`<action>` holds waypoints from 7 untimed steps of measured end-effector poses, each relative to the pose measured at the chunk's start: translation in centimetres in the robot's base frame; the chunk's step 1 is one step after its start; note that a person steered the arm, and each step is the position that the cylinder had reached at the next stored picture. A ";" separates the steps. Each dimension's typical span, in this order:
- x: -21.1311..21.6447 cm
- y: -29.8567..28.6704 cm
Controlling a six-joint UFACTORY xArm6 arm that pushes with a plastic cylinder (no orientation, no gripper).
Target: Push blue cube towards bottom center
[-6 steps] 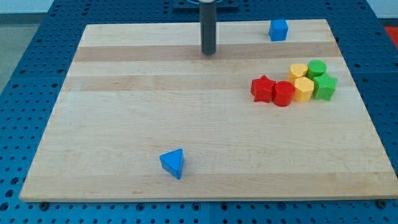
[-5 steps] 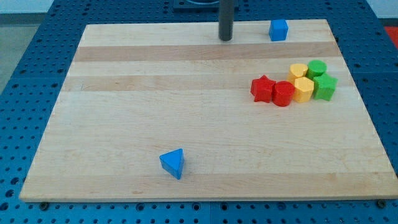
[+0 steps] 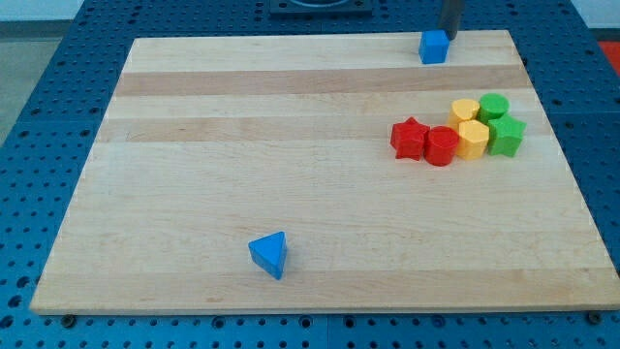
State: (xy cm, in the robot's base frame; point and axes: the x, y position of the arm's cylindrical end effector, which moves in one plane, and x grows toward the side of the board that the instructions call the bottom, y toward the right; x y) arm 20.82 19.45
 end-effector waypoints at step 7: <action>5.8 -13.3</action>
State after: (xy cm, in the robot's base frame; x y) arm 26.62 6.12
